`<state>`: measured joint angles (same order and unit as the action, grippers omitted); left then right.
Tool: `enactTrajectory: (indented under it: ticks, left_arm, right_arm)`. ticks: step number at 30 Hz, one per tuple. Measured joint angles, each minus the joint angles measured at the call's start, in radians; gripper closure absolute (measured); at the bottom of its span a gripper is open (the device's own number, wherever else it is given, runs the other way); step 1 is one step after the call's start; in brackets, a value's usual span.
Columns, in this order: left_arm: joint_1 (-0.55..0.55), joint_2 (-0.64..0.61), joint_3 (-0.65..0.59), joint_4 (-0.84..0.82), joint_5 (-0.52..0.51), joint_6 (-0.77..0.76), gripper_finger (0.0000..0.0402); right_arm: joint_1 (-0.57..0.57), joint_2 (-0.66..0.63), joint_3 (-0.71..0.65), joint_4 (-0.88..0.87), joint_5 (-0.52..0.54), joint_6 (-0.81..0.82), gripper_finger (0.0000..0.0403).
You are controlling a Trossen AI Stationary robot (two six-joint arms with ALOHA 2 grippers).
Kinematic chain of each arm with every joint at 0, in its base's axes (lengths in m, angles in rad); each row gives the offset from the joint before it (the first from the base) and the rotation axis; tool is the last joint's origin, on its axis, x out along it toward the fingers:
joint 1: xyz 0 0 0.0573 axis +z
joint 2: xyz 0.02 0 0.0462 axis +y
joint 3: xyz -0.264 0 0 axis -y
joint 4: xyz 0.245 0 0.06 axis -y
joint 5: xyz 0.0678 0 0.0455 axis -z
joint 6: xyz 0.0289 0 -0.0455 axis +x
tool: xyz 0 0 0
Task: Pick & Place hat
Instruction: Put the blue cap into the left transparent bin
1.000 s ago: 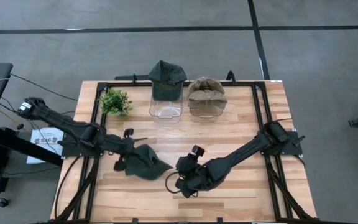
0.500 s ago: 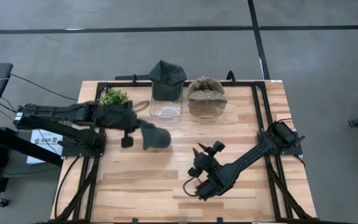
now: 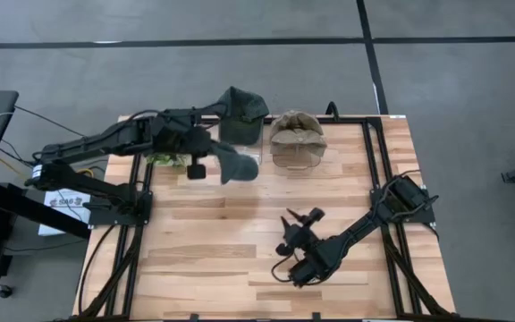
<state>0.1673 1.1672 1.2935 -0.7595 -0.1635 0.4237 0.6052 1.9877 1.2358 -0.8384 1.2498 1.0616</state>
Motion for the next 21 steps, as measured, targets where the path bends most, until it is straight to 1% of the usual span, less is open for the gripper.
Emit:
enactTrajectory:
  ticks: [2,3,7,8,10,12,14,15,16,18,19,21]
  left_arm:
    - [0.027,0.030,0.025,0.017,0.000,0.053,0.0392]
    - [0.041,0.046,0.035,0.021,0.000,0.074,0.0392]
    - [0.087,0.100,0.058,0.061,0.000,0.094,0.0392]
    - [0.099,0.113,0.063,0.068,0.000,0.089,0.0392]
    - [0.125,0.139,0.078,0.068,-0.011,0.065,0.0392]
    - [0.153,0.168,0.100,0.070,-0.050,0.034,0.0392]
    - [0.184,0.191,0.129,0.063,-0.092,-0.015,0.0392]
    - [0.201,0.201,0.146,0.057,-0.099,-0.037,0.0392]
    - [0.219,0.210,0.161,0.050,-0.098,-0.052,0.0392]
    - [0.256,0.232,0.191,0.027,-0.101,-0.078,0.0392]
    - [0.273,0.247,0.207,0.008,-0.106,-0.088,0.0392]
    - [0.304,0.278,0.226,-0.031,-0.108,-0.095,0.0392]
  right_arm:
    - [-0.016,0.000,-0.016,0.186,-0.053,-0.197,0.0265]
    - [-0.028,0.000,-0.027,0.292,-0.100,-0.306,0.0265]
    - [-0.085,0.001,-0.072,0.773,-0.353,-0.764,0.0265]
    - [-0.100,0.001,-0.081,0.875,-0.421,-0.856,0.0265]
    - [-0.132,0.001,-0.084,1.021,-0.555,-1.002,0.0264]
    - [-0.160,-0.007,-0.084,1.094,-0.615,-1.088,0.0262]
    - [-0.186,-0.021,-0.084,1.113,-0.617,-1.141,0.0262]
    - [-0.198,-0.034,-0.084,1.100,-0.600,-1.167,0.0262]
    - [-0.209,-0.045,-0.084,1.096,-0.563,-1.193,0.0262]
    - [-0.230,-0.077,-0.084,1.046,-0.444,-1.268,0.0264]
    - [-0.236,-0.093,-0.084,1.014,-0.379,-1.244,0.0264]
    - [-0.240,-0.117,-0.084,0.962,-0.273,-1.117,0.0266]
